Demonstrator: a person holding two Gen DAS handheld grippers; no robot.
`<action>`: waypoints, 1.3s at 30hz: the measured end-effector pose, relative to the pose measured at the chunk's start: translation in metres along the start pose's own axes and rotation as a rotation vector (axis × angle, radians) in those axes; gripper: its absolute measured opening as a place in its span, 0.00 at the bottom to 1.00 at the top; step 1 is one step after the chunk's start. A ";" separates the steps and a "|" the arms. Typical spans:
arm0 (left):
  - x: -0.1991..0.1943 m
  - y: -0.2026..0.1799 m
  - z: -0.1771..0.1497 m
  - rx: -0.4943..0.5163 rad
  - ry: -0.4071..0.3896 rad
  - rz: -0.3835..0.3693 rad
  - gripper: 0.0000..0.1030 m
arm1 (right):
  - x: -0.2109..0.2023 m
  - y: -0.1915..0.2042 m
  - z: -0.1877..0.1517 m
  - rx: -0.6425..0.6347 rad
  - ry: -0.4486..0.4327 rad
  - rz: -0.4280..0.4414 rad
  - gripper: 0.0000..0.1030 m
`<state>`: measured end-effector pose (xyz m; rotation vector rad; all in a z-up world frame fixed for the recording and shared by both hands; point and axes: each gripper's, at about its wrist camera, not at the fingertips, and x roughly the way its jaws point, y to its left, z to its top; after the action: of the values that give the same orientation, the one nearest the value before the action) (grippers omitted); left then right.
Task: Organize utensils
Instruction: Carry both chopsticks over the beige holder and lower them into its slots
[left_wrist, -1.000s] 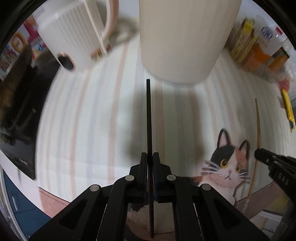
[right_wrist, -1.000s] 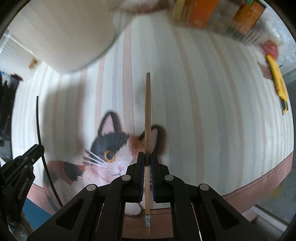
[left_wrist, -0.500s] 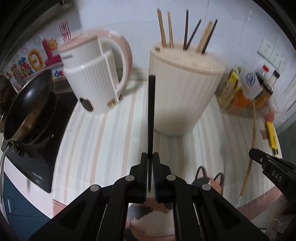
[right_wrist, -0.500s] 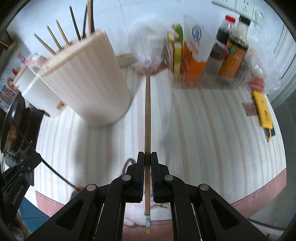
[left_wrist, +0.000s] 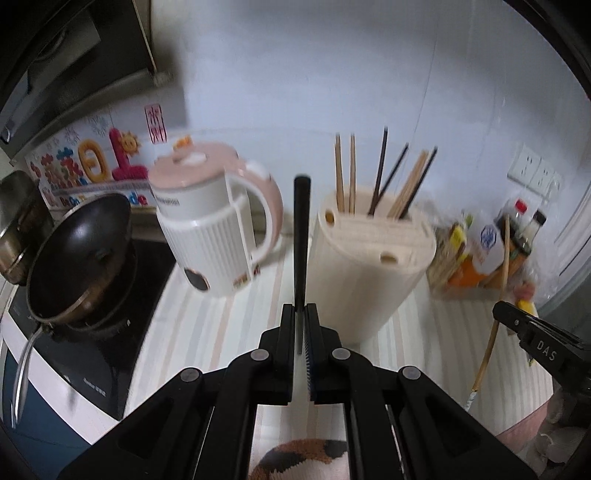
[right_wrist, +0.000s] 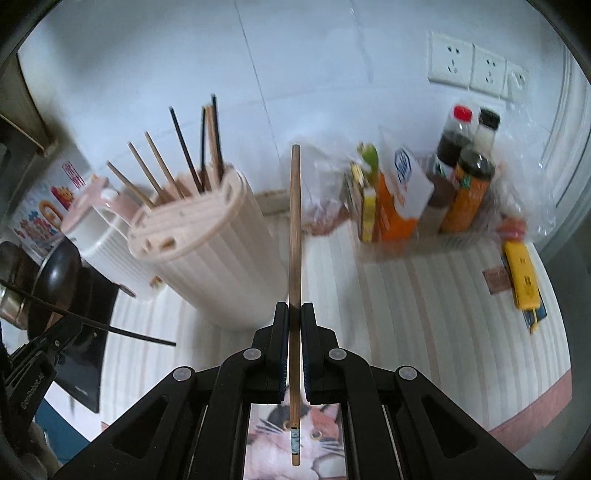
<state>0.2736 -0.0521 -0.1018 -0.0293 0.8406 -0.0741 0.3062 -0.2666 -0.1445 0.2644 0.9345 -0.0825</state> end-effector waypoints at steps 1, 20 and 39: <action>-0.005 0.002 0.005 -0.003 -0.012 -0.002 0.02 | -0.003 0.002 0.004 0.000 -0.008 0.009 0.06; -0.068 -0.018 0.115 -0.006 -0.211 -0.133 0.02 | -0.051 0.047 0.124 0.029 -0.208 0.183 0.06; 0.043 -0.033 0.171 -0.020 -0.101 -0.167 0.02 | 0.031 0.050 0.172 0.111 -0.358 0.203 0.06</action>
<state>0.4279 -0.0885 -0.0183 -0.1210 0.7367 -0.2196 0.4680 -0.2614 -0.0627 0.4304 0.5450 0.0064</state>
